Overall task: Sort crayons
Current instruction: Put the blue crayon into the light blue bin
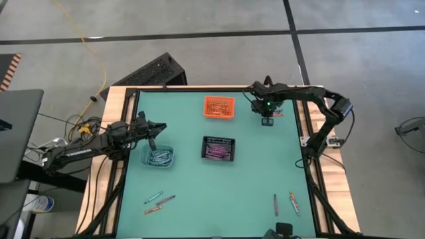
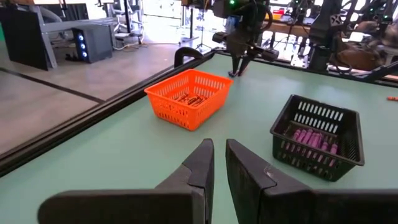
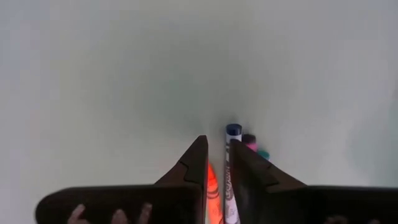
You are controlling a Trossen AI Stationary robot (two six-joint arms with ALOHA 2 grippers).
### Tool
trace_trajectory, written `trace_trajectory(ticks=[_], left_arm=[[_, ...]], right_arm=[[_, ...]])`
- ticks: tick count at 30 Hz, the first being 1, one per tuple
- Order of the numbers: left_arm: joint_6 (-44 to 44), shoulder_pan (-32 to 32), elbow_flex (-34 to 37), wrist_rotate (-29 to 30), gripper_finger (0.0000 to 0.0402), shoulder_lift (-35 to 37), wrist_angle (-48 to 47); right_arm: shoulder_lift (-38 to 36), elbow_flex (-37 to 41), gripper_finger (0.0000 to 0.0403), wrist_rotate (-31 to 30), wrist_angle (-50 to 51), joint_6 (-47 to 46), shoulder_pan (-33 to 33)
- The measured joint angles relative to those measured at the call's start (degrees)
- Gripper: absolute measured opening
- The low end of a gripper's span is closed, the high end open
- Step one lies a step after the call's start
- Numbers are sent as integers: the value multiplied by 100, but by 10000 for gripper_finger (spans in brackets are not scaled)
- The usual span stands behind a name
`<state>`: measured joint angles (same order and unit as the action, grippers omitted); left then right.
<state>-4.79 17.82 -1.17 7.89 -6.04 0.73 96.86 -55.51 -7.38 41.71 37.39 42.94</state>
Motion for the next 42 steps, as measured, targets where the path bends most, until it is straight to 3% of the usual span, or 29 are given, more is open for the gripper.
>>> trace_trajectory(ticks=[14, 26, 33, 42], left_arm=[[2, 0, -2, 6, 28, 0, 0], [2, 0, -2, 6, 29, 0, 0], [2, 0, -2, 4, 29, 0, 0], [2, 0, -2, 4, 29, -2, 0]], right_arm=[[-65, 368, 19, 488, -436, 23, -40], [-610, 319, 15, 639, -502, -168, -256], [-470, 317, 44, 180, -657, -862, 96], [-469, 317, 107, 164, -485, -1047, 147]])
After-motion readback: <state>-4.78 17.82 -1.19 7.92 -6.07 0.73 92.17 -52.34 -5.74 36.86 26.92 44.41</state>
